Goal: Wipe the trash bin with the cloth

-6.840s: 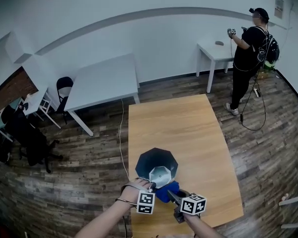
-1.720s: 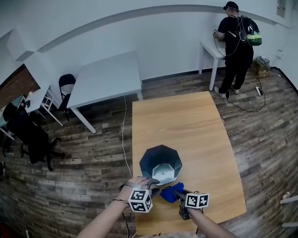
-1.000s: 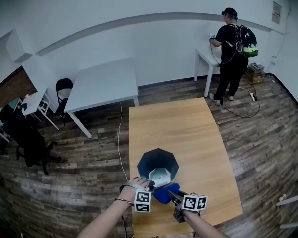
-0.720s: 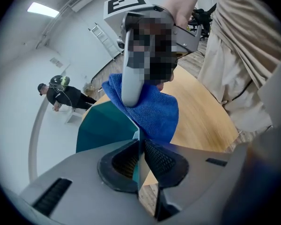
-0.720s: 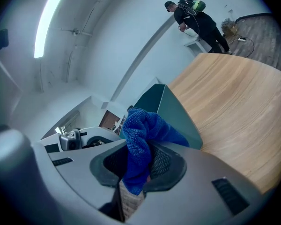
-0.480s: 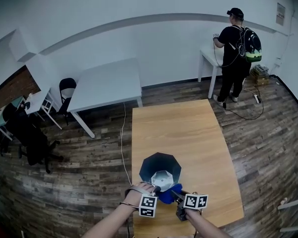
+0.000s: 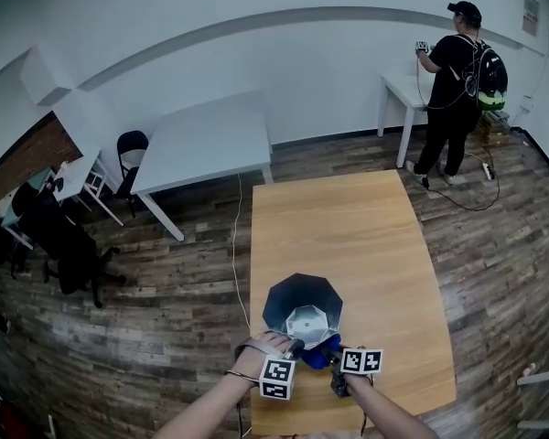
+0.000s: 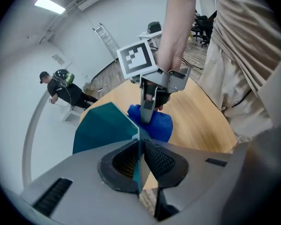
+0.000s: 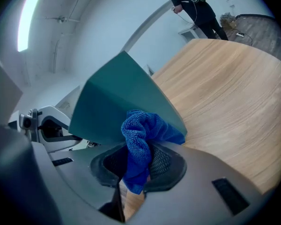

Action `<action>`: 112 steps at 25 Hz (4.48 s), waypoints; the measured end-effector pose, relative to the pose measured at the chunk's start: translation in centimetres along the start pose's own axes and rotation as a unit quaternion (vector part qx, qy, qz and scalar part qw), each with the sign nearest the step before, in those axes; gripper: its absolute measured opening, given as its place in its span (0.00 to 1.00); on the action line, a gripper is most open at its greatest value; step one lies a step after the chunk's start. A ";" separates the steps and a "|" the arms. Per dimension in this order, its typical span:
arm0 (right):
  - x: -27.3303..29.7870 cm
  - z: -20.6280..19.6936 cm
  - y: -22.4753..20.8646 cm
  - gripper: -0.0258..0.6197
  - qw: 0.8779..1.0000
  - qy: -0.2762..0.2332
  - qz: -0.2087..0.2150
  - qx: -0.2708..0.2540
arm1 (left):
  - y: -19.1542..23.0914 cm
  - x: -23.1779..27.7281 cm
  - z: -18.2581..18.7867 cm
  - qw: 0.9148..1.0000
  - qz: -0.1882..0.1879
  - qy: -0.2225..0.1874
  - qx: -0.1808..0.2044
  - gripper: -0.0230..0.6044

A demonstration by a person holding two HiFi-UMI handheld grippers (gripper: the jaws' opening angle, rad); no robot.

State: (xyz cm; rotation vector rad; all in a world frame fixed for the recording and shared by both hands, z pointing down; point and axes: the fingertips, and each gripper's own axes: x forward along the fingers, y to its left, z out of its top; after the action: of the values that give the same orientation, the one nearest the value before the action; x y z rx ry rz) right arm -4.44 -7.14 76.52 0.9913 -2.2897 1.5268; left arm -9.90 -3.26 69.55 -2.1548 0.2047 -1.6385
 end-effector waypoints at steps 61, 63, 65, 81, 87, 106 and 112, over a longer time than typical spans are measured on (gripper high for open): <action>-3.0 0.9 2.0 0.16 0.999 -0.011 0.032 -0.041 | 2.6 2.1 5.0 0.984 -0.004 -0.022 -0.175 0.10; -2.1 0.5 0.9 0.16 0.999 -0.003 0.026 -0.041 | 2.6 2.1 5.2 0.984 -0.005 -0.027 -0.175 0.10; -1.3 0.1 -0.3 0.16 0.999 0.005 0.015 -0.038 | 2.8 2.1 5.4 0.984 -0.007 -0.030 -0.176 0.10; 9.0 -5.6 -11.4 0.16 0.996 0.080 -0.028 0.016 | 2.9 2.5 5.2 0.982 -0.006 -0.050 -0.181 0.10; 10.2 -5.9 -12.9 0.16 0.994 0.081 -0.022 0.067 | 3.1 3.1 5.2 0.982 -0.001 -0.055 -0.182 0.10; -3.1 -0.7 -1.3 0.16 0.997 -0.009 0.064 0.037 | 1.4 -1.2 -0.3 0.995 0.028 -0.063 -0.066 0.29; -7.4 1.1 3.1 0.16 0.994 -0.059 0.086 0.028 | 0.4 0.6 -4.3 0.999 0.023 0.033 0.017 0.30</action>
State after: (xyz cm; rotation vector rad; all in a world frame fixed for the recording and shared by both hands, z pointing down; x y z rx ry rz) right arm -0.69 -4.31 69.93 0.9430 -2.4840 1.6496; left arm -13.76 -4.92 70.80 -2.0575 0.2422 -1.6760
